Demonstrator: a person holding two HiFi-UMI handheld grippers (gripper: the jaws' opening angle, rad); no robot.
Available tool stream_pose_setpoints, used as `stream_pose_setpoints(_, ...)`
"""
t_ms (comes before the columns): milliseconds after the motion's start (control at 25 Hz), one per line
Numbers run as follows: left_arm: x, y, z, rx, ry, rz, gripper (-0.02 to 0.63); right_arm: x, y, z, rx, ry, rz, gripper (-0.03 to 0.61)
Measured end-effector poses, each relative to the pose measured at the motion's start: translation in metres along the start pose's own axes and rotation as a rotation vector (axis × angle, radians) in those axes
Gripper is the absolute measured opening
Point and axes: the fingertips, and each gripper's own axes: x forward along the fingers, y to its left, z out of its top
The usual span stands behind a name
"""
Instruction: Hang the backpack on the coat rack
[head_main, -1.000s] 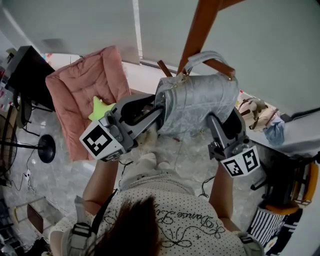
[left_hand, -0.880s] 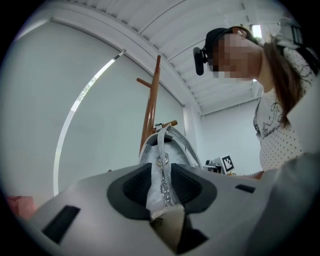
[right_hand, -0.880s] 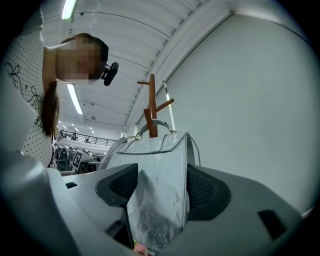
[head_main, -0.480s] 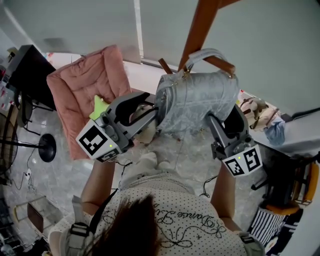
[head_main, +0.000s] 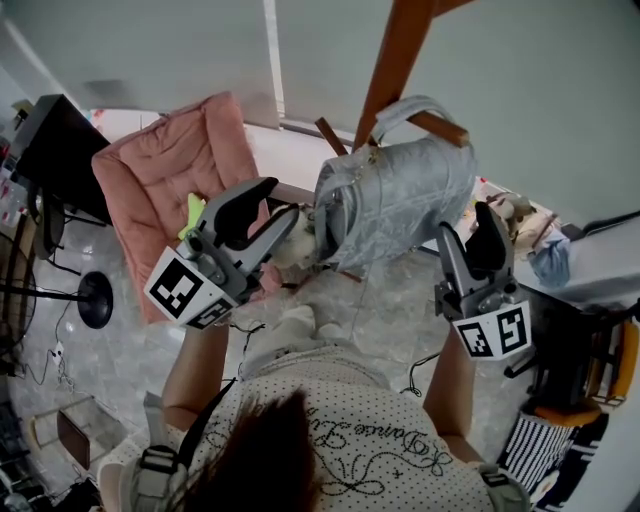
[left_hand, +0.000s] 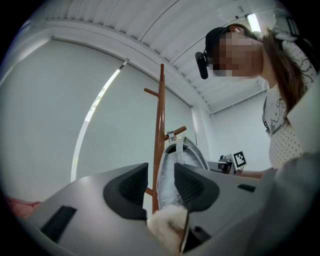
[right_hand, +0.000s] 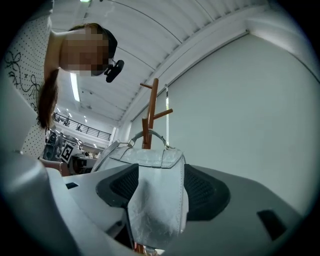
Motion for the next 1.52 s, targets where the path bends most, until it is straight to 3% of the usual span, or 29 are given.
stream_pose_setpoints(80,0.0,0.003,0.0,-0.003,-0.005,0.02,0.144,-0.003,-0.005,0.001,-0.01,-0.005,-0.037,0.275)
stream_pose_setpoints(280,0.0,0.009,-0.008,-0.041,0.003,0.059,0.073,-0.006,-0.009,0.001,-0.017,-0.004,-0.096,0.145)
stream_pose_setpoints(560,0.008,0.014,-0.033,-0.002,0.11,0.082,0.006,-0.008,-0.017,-0.01,-0.021,0.033,-0.156,0.015)
stream_pose_setpoints(840,0.01,0.017,-0.042,0.013,0.148,0.101,0.005,-0.003,-0.013,-0.014,-0.049,0.058,-0.162,0.011)
stream_pose_setpoints(1520,0.009,0.03,-0.042,0.026,0.149,0.145,0.005,-0.003,-0.022,-0.01,-0.042,0.025,-0.215,0.011)
